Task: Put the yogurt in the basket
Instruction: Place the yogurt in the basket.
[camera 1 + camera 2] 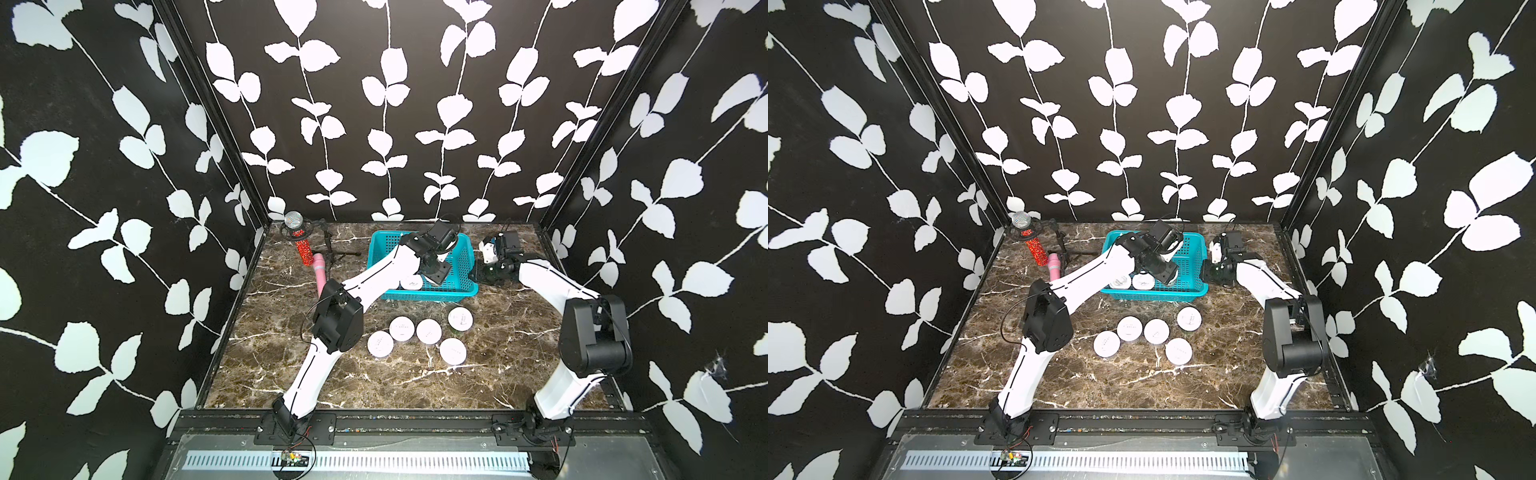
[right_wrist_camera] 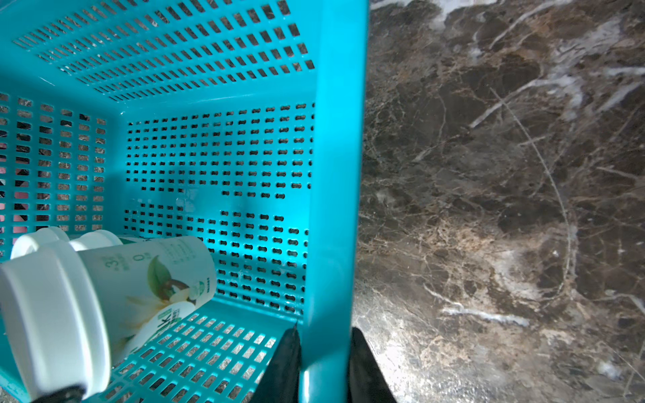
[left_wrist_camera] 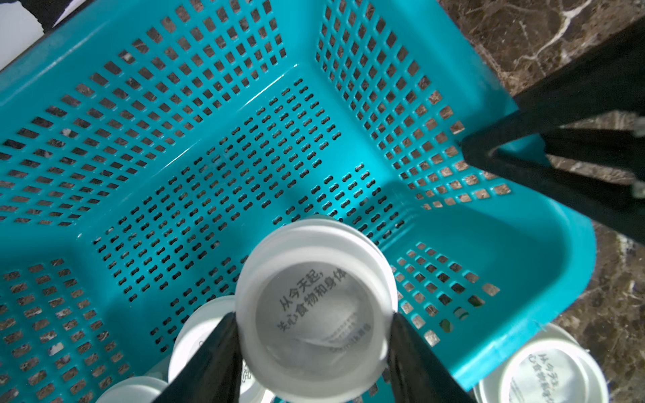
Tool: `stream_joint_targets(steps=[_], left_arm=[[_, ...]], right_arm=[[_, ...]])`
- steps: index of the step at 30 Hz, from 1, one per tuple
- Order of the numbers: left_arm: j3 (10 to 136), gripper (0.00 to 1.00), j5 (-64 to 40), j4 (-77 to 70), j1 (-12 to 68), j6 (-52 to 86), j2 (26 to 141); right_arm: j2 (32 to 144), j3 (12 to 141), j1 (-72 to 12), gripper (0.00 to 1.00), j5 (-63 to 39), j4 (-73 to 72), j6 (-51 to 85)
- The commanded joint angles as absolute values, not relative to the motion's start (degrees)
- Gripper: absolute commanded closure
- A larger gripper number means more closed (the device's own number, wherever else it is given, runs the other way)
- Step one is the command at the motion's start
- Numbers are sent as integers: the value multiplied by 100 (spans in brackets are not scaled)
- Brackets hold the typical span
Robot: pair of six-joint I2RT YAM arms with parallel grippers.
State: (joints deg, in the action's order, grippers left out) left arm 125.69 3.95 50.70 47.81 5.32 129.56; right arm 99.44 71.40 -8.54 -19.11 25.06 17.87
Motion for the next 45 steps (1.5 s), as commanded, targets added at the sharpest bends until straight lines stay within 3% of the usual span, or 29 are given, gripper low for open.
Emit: stream_joint_targets(steps=[1, 35, 45], left_arm=[[12762, 41, 519, 5273, 4865, 435, 12954], [12894, 38, 476, 5458, 4909, 296, 13491], [12912, 28, 427, 5467, 4911, 283, 13518]], right_arm=[[9800, 6992, -914, 75, -1987, 2326, 1829], [9789, 6998, -920, 75, -1964, 2347, 1817], [9774, 7022, -918, 75, -1942, 2364, 1793]])
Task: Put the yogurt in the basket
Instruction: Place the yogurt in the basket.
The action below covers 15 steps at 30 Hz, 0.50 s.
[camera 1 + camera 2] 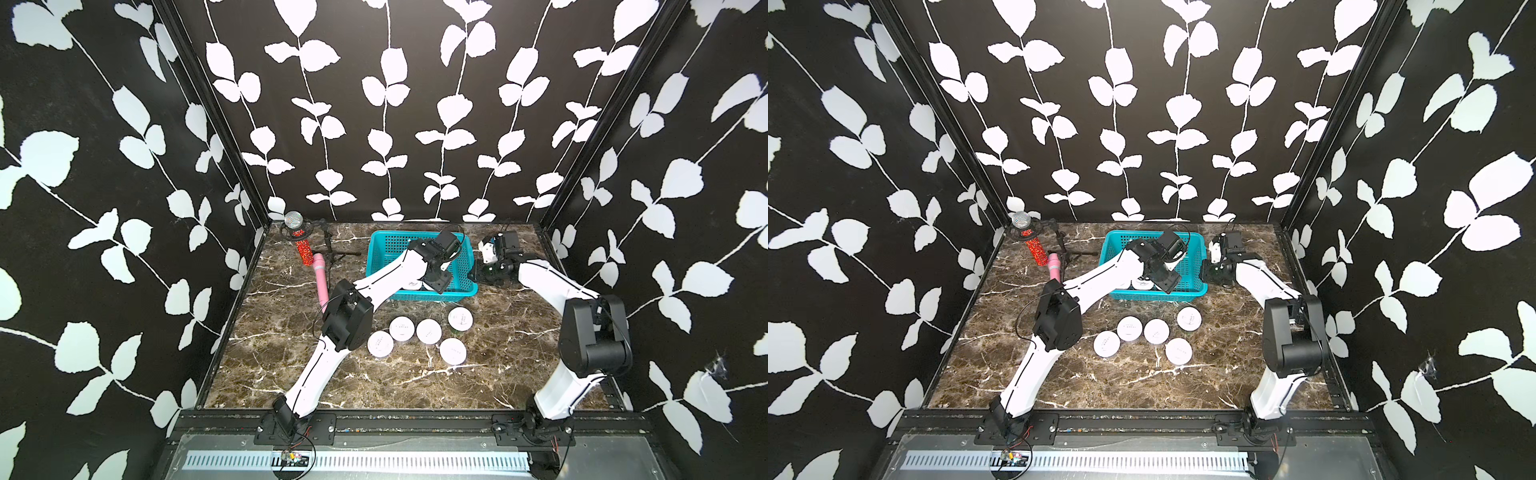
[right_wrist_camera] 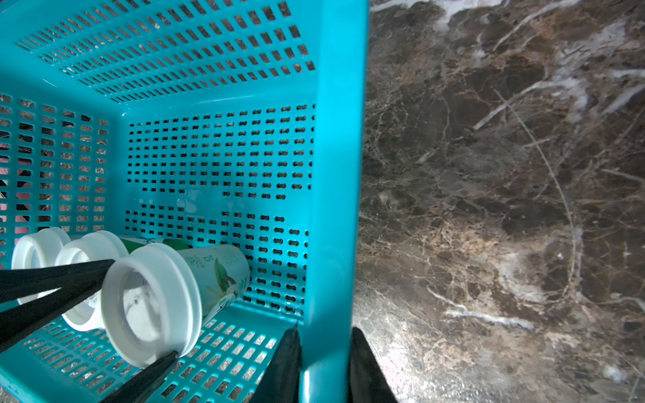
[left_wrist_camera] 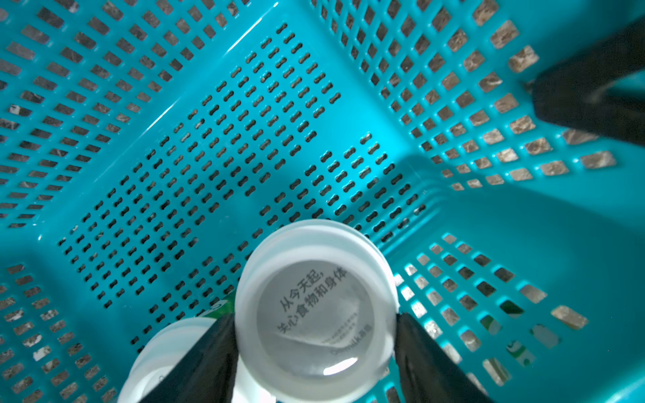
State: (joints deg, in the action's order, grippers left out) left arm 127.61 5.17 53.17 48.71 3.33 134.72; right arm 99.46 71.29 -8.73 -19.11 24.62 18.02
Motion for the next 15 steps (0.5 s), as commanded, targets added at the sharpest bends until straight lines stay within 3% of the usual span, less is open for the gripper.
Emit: stream_joint_targets(steps=[1, 15], left_arm=[[12920, 27, 418, 5475, 4904, 281, 13518], [13029, 20, 392, 5521, 4904, 207, 13171]], right_arm=[[9774, 7030, -919, 75, -1944, 2376, 1795], [9614, 7122, -914, 70, -1802, 2448, 1715]])
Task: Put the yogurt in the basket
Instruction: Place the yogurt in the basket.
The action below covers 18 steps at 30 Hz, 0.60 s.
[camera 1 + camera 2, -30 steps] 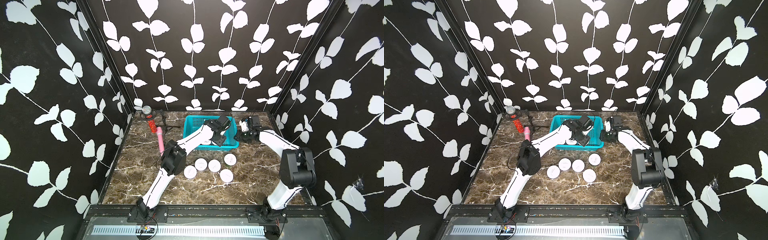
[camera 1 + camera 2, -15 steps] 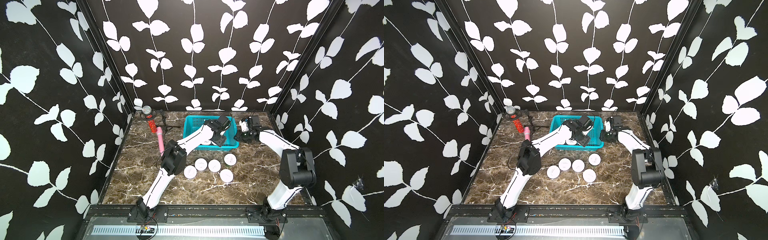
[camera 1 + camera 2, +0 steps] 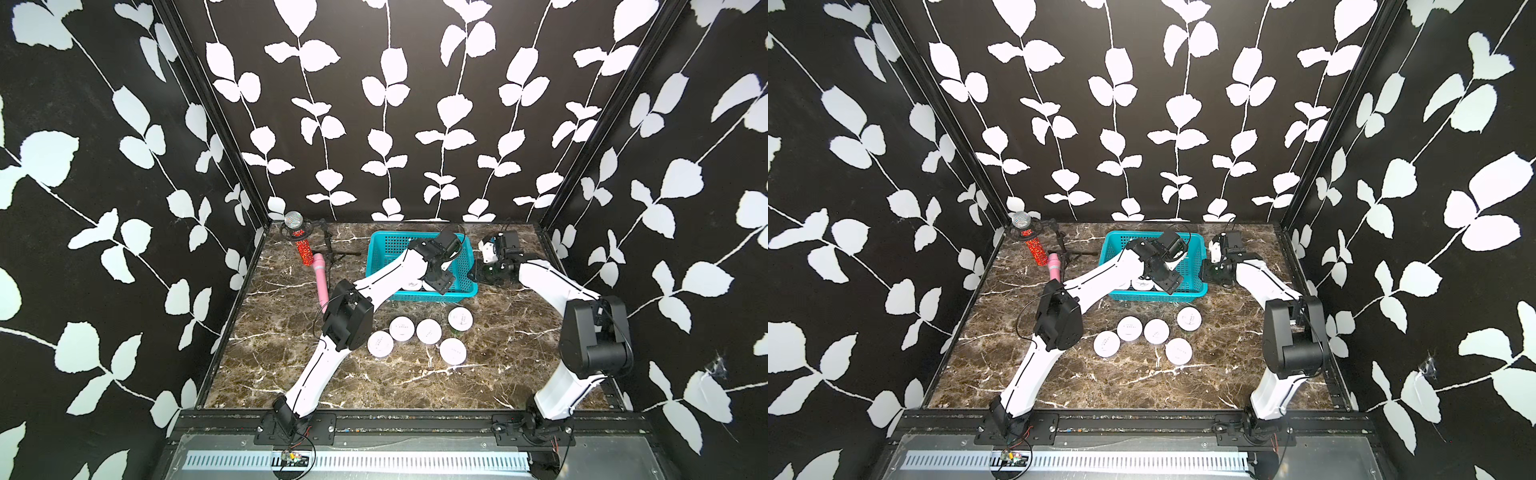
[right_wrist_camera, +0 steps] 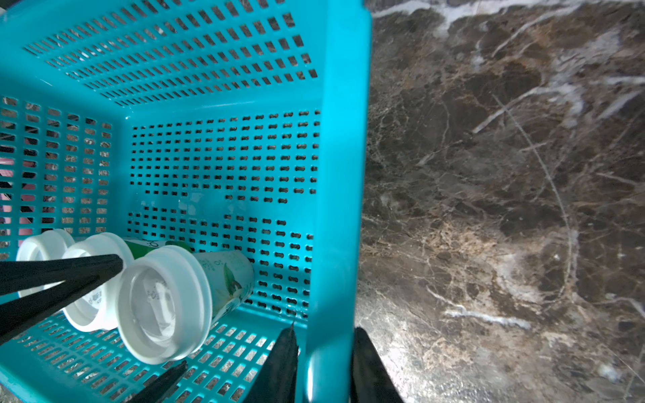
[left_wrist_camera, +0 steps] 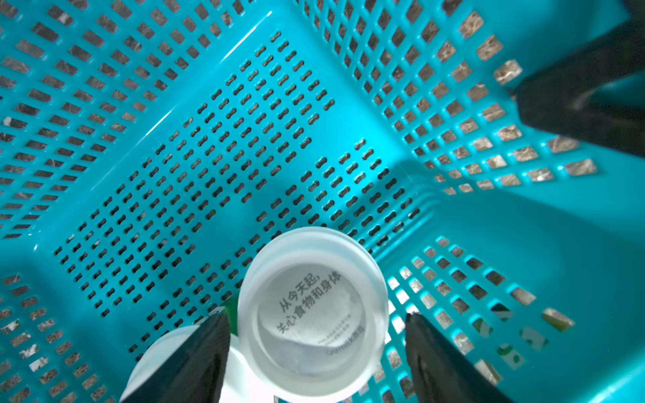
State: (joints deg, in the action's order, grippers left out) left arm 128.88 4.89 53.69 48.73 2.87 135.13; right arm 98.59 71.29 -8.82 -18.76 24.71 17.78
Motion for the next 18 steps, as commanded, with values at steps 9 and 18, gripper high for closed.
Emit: stream_joint_targets(steps=[9, 18], left_arm=[[11393, 16, 463, 4133, 4889, 475, 11723], [9591, 16, 286, 3257, 4527, 1072, 10188]], right_arm=[[9357, 7312, -922, 48, -1489, 2739, 1477], [8513, 6965, -982, 34, -1370, 3026, 1150]])
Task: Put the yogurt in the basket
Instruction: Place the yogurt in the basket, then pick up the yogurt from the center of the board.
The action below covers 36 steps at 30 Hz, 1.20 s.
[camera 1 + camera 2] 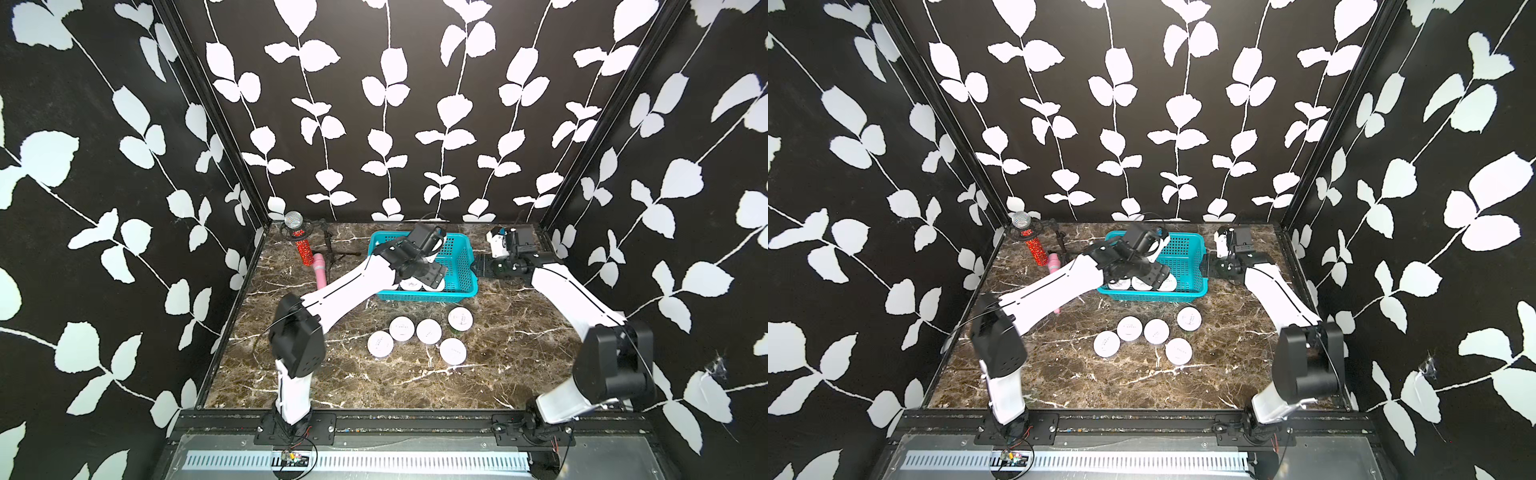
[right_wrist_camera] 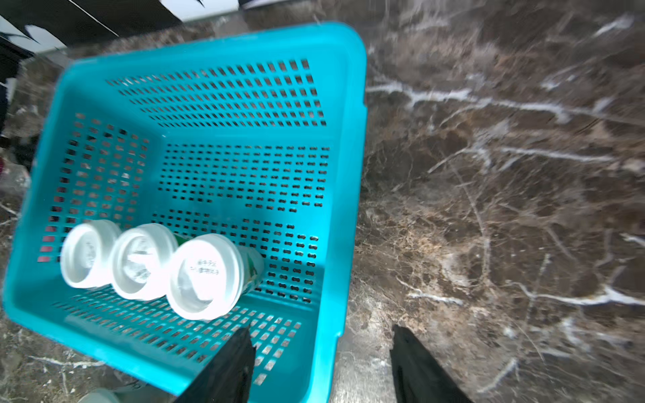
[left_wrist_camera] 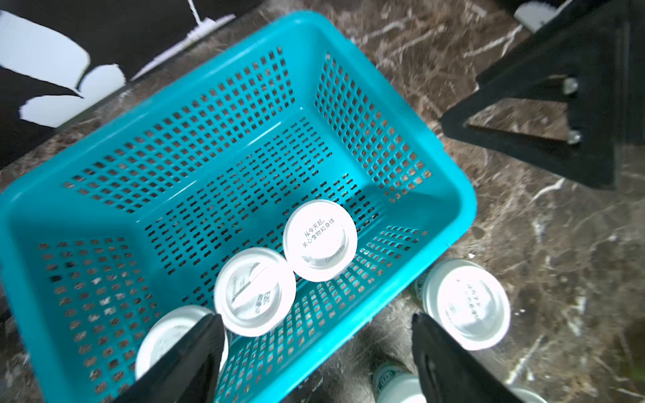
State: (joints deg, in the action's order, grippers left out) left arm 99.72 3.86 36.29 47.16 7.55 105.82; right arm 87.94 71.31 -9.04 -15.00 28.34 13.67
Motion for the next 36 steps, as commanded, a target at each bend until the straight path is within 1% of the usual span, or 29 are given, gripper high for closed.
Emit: stream_joint_targets(steps=[1, 6, 11, 19, 26, 36], left_arm=[[9453, 16, 258, 3237, 4458, 1142, 10077], [8608, 16, 257, 3081, 4119, 1425, 9391], [7934, 15, 528, 3112, 3810, 1507, 8795], [7113, 15, 1040, 3217, 3638, 1436, 8163], [6727, 14, 1254, 3180, 3568, 1343, 7842], [6552, 13, 1336, 3216, 3516, 1283, 7654]], right_arm=[[8458, 6945, -1013, 33, -1337, 3084, 1108], [8155, 6848, -1242, 30, -1016, 3455, 1020], [7960, 6794, -1539, 27, -786, 3781, 1011], [7814, 6629, -2038, 23, -715, 4229, 943], [7910, 6537, -2339, 20, -560, 4436, 902], [8299, 6673, -2757, 19, -202, 4607, 925]])
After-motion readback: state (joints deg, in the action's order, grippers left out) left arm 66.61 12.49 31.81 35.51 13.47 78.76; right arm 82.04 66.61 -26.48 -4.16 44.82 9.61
